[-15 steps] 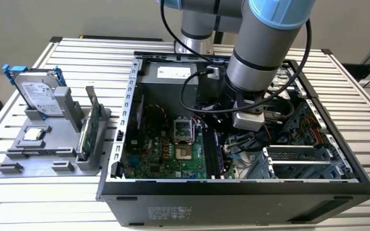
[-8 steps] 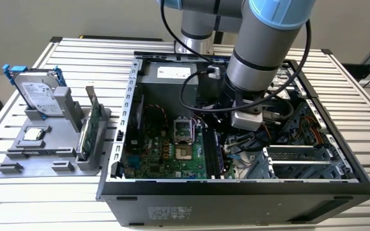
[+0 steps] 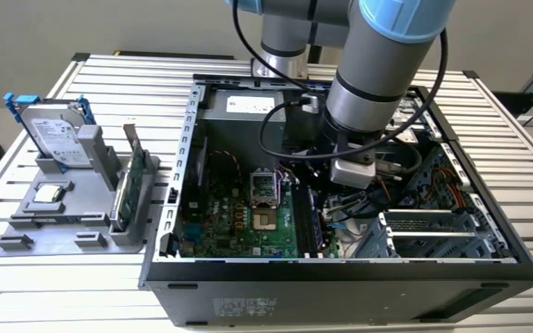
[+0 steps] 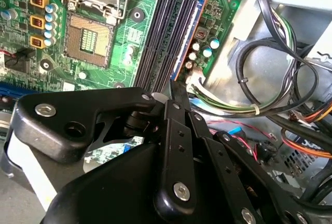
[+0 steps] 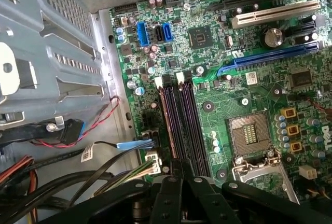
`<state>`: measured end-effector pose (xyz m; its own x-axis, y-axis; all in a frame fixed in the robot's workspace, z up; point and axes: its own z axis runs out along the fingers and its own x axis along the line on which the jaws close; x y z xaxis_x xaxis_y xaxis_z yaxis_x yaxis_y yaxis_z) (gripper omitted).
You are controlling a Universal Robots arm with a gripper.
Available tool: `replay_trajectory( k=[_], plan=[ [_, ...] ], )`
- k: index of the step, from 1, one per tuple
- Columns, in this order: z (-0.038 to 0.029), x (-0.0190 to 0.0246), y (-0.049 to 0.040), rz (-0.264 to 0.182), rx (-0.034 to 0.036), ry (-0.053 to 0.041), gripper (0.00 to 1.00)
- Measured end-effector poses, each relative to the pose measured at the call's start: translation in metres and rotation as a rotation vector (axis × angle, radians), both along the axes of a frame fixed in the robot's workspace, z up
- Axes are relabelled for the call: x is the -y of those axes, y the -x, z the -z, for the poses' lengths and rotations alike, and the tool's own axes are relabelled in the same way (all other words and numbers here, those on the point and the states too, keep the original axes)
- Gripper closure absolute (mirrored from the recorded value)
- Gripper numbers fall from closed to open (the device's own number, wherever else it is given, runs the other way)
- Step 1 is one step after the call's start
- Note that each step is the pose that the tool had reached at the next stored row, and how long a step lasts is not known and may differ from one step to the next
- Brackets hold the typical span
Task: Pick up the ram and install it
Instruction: 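Press down the ram until it locks into place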
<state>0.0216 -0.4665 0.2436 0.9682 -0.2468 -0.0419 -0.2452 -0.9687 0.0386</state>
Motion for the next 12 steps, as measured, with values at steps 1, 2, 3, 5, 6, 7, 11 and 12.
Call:
replay_trajectory(
  k=[1,2,3,5,6,7,11,12],
  plan=[
    [0.0000,0.0000,0.0000,0.004,0.0000,0.0000,1.00],
    [0.0000,0.0000,0.0000,0.009,0.0000,-0.0001,1.00],
    [0.0000,0.0000,0.0000,0.014,0.0000,-0.0002,1.00],
    [0.0000,0.0000,0.0000,0.023,0.0000,-0.0005,1.00],
    [0.0000,0.0000,0.0000,0.028,0.0000,-0.0007,1.00],
    [0.0000,0.0000,0.0000,0.032,0.0000,-0.0009,1.00],
    [0.0000,0.0000,0.0000,0.050,0.0000,-0.0017,1.00],
    [0.0000,0.0000,0.0000,0.054,0.0000,-0.0019,1.00]
  ],
)
